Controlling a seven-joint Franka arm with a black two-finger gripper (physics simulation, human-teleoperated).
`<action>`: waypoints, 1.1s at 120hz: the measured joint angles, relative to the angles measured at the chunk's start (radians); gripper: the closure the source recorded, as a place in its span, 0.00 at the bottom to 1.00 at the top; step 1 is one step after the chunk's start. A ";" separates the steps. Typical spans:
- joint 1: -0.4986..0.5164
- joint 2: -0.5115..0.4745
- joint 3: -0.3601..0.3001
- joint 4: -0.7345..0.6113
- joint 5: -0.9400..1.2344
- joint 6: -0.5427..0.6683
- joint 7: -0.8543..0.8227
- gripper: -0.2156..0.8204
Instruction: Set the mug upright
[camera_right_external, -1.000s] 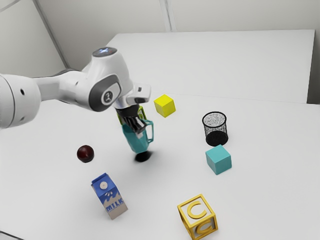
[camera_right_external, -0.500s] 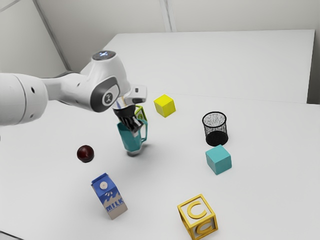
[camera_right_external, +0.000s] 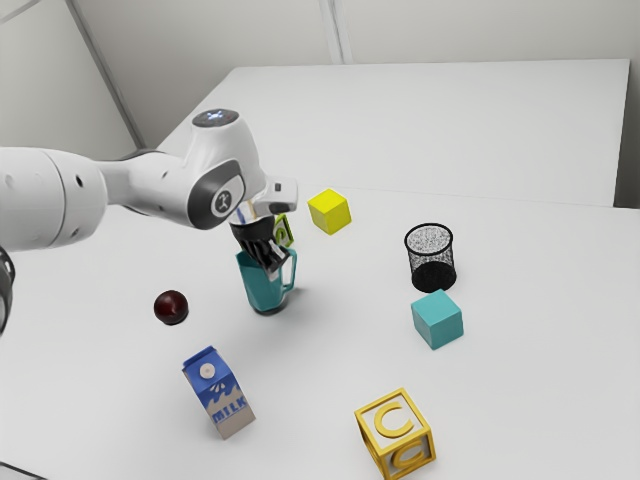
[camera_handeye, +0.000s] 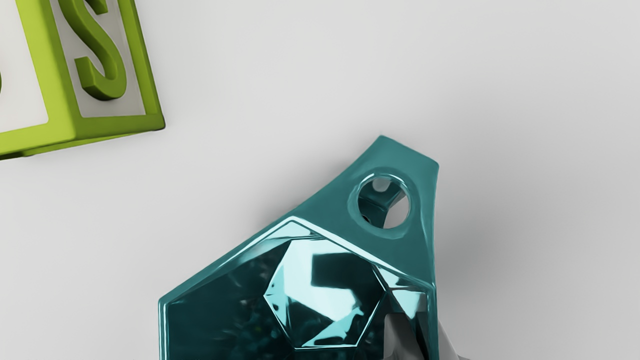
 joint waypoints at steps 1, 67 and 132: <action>0.000 0.000 0.000 0.000 0.000 0.000 0.000 0.97; 0.000 -0.055 0.000 0.061 -0.034 -0.043 -0.012 0.52; 0.239 -0.081 -0.151 0.556 -0.032 -0.502 -0.010 0.23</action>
